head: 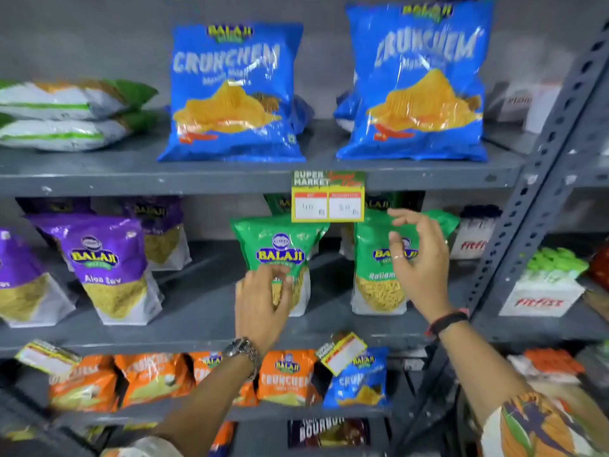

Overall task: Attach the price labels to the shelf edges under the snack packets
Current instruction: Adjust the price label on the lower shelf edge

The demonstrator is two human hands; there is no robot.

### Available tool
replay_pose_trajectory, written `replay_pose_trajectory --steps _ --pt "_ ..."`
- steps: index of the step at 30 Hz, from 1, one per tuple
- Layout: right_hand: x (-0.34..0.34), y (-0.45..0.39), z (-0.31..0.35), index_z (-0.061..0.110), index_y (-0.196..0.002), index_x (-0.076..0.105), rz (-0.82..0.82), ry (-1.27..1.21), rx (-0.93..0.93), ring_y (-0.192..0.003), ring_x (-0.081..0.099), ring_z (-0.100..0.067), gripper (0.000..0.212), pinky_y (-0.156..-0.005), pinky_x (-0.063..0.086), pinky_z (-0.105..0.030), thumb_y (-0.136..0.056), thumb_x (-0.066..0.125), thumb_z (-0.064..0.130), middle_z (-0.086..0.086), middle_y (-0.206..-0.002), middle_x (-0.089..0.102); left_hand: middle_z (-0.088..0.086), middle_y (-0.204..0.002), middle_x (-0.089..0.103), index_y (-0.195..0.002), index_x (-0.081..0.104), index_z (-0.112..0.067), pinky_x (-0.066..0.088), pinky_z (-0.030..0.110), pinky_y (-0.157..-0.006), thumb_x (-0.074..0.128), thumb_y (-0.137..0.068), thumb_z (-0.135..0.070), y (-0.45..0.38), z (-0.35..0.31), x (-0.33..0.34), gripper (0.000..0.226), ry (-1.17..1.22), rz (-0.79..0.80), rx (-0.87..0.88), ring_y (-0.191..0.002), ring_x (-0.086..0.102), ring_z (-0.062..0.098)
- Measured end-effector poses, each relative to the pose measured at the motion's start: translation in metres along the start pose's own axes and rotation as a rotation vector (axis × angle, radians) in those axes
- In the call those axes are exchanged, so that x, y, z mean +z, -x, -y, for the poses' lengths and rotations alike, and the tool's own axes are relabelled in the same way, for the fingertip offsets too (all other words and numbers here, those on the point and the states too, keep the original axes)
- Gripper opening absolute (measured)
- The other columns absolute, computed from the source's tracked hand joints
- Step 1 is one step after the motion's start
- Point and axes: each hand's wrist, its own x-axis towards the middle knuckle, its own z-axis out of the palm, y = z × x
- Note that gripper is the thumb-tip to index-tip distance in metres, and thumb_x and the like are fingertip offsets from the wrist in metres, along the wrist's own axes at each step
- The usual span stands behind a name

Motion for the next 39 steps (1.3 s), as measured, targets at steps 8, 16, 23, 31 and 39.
replay_pose_trajectory --steps 8,16,23,31,39 --pt "0.048 0.151 -0.084 0.015 -0.116 0.060 0.469 0.047 0.312 -0.111 0.058 -0.021 0.029 -0.094 0.043 -0.028 -0.087 0.057 0.016 -0.006 -0.119 0.065 0.001 -0.118 0.065 -0.108 0.062 -0.027 0.036 0.031 -0.089 0.039 -0.094 -0.044 0.097 0.053 0.091 0.032 -0.276 0.660 -0.368 -0.111 0.056 0.024" --pt "0.086 0.191 -0.102 0.014 -0.106 0.065 0.472 0.071 0.387 -0.094 0.064 -0.018 0.027 -0.081 0.052 -0.029 -0.090 0.053 0.032 -0.004 -0.108 0.070 -0.003 -0.107 0.071 -0.105 0.067 -0.031 0.037 0.027 -0.083 0.048 -0.091 -0.046 0.107 0.058 0.136 0.028 -0.194 0.542 -0.395 -0.104 0.060 0.021" --pt "0.091 0.195 -0.103 0.017 -0.093 0.063 0.383 0.199 0.340 -0.080 0.066 -0.024 0.011 -0.062 0.050 -0.036 -0.091 0.055 0.024 -0.001 -0.091 0.073 -0.007 -0.081 0.070 -0.082 0.064 -0.027 0.031 0.036 -0.067 0.044 -0.088 -0.042 0.115 0.073 0.130 0.026 -0.204 0.317 -0.138 -0.077 0.062 0.025" --pt "0.077 0.196 -0.111 0.014 -0.082 0.064 0.454 0.038 0.361 -0.088 0.062 -0.012 0.005 -0.076 0.051 -0.029 -0.086 0.066 0.016 0.002 -0.122 0.063 -0.011 -0.076 0.065 -0.076 0.068 -0.029 0.030 0.031 -0.064 0.048 -0.086 -0.050 0.091 0.084 0.116 0.031 -0.265 0.304 -0.021 -0.073 0.054 0.021" --pt "0.073 0.200 -0.117 0.009 -0.081 0.071 0.601 0.118 0.296 -0.110 0.058 -0.018 0.002 -0.091 0.046 -0.028 -0.081 0.070 0.011 -0.001 -0.130 0.059 -0.012 -0.074 0.067 -0.075 0.072 -0.030 0.028 0.034 -0.068 0.049 -0.084 -0.049 0.094 0.098 0.116 0.031 -0.381 0.345 0.148 -0.074 0.051 0.021"
